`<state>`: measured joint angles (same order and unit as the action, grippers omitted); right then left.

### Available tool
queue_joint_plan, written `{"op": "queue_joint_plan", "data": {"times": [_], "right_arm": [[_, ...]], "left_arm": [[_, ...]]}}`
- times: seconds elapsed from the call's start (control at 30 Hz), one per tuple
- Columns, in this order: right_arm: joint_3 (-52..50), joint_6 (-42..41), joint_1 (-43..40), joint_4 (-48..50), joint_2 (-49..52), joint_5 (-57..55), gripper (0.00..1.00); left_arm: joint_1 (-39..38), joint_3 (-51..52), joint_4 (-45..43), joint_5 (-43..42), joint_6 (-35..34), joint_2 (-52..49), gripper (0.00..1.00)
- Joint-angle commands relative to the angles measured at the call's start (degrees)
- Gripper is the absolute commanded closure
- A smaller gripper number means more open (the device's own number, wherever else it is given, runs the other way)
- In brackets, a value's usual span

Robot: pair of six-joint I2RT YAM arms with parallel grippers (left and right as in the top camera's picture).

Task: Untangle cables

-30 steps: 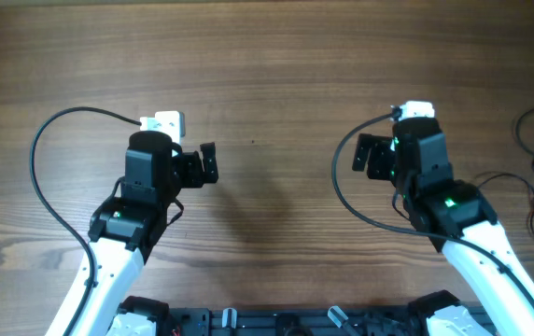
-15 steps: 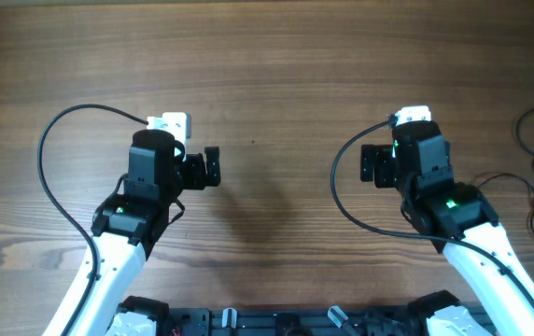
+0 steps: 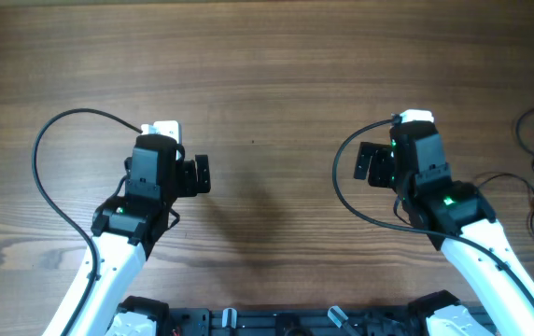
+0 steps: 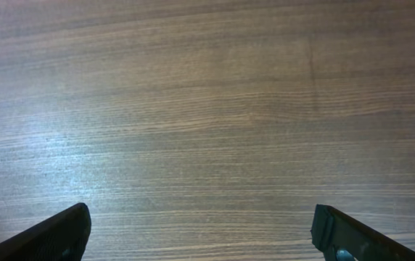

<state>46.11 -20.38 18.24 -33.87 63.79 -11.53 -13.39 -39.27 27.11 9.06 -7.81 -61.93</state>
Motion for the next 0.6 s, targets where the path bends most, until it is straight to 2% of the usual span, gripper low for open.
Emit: {"op": "queue_joint_plan", "data": {"times": [0.0,0.03,0.07,0.1,0.13,0.17,0.2,0.37,0.43,0.57], "right_arm": [[-0.5,-0.9,0.2,0.0,0.6,1.6,0.10],[-0.5,-0.9,0.2,0.0,0.6,1.6,0.31],[-0.5,-0.9,0.2,0.1,0.6,1.6,0.36],[-0.5,-0.9,0.2,0.1,0.6,1.6,0.16],[-0.5,-0.9,0.2,0.2,0.6,1.6,0.08],[-0.5,-0.9,0.2,0.2,0.6,1.6,0.09],[-0.5,-0.9,0.2,0.5,0.6,1.6,0.02],[-0.5,-0.2,0.2,0.9,0.6,1.6,0.00],[-0.5,5.1,0.2,0.6,0.6,1.3,0.00],[-0.5,4.9,0.2,0.2,0.6,1.1,0.00]], "left_arm": [[0.1,-1.7,0.1,1.1,-0.3,0.0,0.06],[0.1,-1.7,0.1,1.1,-0.3,0.0,0.17],[0.1,-1.7,0.2,1.1,-0.3,0.0,0.22],[0.1,-1.7,0.1,1.1,-0.3,0.0,0.17],[0.1,-1.7,0.2,1.1,-0.3,0.0,0.00],[0.1,-1.7,0.2,1.1,-0.3,0.0,0.00],[0.1,-1.7,0.1,1.1,-0.3,0.0,0.00],[0.1,-1.7,0.2,1.1,-0.3,0.0,0.00],[0.1,-1.7,0.2,1.1,-0.3,0.0,0.00],[0.1,-1.7,0.1,1.1,-0.3,0.0,0.00]]}}
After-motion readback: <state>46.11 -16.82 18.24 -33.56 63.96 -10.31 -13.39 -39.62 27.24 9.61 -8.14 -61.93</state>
